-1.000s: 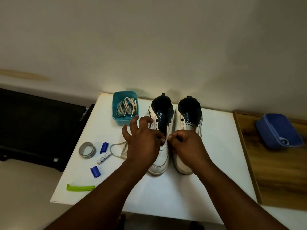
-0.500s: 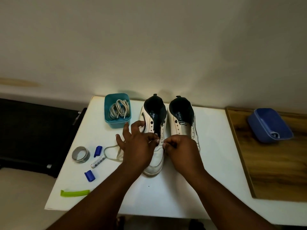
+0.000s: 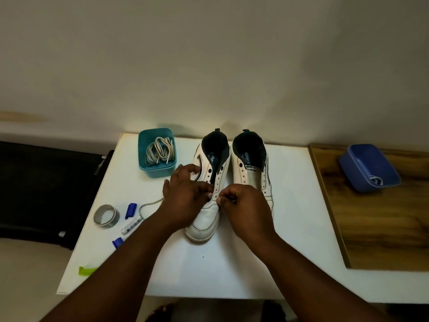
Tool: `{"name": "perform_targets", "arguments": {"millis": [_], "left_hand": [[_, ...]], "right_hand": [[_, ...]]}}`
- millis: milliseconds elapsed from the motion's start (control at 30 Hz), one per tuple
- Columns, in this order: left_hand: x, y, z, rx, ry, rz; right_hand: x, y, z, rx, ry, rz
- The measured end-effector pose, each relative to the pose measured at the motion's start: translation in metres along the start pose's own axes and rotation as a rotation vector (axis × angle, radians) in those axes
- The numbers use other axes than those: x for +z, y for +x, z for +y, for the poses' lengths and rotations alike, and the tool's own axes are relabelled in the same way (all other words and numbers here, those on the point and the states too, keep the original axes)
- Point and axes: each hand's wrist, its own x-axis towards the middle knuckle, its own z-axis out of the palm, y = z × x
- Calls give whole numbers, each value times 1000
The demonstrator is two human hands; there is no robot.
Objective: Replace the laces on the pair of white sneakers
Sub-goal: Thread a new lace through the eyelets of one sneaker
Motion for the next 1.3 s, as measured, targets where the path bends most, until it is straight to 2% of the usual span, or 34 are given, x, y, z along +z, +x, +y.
{"name": "perform_targets", "arguments": {"millis": [200,367,433,600,967,1100,1233,1300], "left_hand": [[-7,2,-3,27,24,-77],[-1,-3,2,112,251,53],[2,-6,4,117,272,116],[1,-6,7,87,299,117],[7,-3,3,83,104,161],[9,-3,2,102,108,168],[9,-5,2,111,122,158],[4,-7,1,115,140,124]], "right_hand": [[-1,0,-1,15,-16,-11],[-1,-1,-3,6,-27,2],[-1,-1,-4,5,-26,17],[-2,3,-3,-18,-21,-21],[-1,2,-7,-155,-49,27],[-2,8,-4,-194,2,-1],[-6,9,-7,-292,-84,-7],[-11,9,-12,-263,-103,10]]}}
